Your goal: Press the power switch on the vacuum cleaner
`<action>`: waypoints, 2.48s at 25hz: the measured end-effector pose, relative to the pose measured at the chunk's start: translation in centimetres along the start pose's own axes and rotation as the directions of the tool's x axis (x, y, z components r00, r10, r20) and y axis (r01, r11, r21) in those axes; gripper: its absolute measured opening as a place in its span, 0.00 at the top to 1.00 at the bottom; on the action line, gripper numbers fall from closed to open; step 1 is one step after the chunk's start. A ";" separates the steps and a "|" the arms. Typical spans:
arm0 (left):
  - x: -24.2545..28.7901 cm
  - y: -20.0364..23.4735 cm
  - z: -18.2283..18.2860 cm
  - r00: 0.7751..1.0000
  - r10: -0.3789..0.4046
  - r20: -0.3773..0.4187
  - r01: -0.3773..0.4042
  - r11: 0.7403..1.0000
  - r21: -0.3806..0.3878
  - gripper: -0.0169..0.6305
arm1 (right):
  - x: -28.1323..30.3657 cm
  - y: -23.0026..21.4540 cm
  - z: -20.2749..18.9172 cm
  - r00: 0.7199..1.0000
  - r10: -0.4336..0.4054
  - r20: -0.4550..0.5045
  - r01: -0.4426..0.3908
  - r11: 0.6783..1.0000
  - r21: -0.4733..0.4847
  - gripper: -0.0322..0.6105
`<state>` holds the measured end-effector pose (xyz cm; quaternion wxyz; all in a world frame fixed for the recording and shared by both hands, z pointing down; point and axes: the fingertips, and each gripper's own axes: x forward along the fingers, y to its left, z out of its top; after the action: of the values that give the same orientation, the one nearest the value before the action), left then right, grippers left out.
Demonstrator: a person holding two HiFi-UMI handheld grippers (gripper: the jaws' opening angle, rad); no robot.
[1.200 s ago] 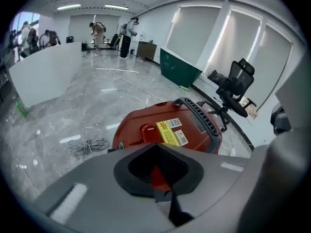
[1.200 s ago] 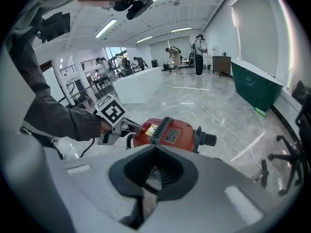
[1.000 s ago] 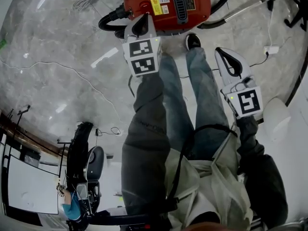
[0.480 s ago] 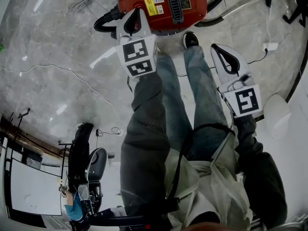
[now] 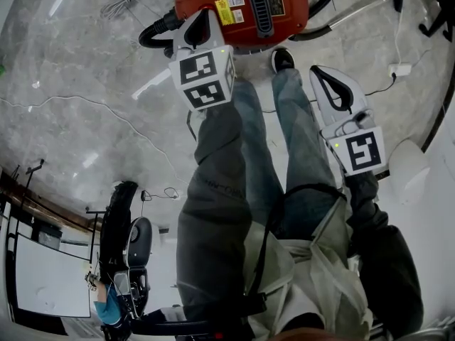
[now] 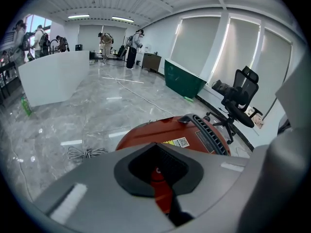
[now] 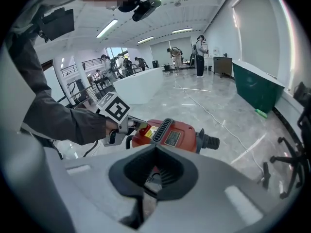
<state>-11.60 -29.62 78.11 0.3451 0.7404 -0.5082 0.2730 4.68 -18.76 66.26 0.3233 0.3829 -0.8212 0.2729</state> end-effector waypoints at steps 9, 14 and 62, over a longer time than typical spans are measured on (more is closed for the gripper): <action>0.8 0.2 0.3 1.000 -0.026 0.003 0.026 1.000 -0.003 0.97 | 1.3 0.4 -0.6 0.999 -0.006 -0.036 0.005 1.000 -0.021 0.95; -0.6 -0.7 -0.8 1.000 -0.014 0.024 0.014 1.000 0.015 0.97 | 4.5 -0.7 -0.4 1.000 0.021 -0.012 -0.020 0.998 0.061 0.95; -58.4 -25.8 -13.5 0.923 0.013 0.384 -0.042 0.997 0.066 0.97 | -36.0 25.3 -3.9 0.954 0.145 0.263 -0.081 0.968 -0.238 0.95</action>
<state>-7.62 20.31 36.25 0.2082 0.7842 -0.5659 0.1462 3.53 14.33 37.06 0.2298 0.3304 -0.9047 0.1399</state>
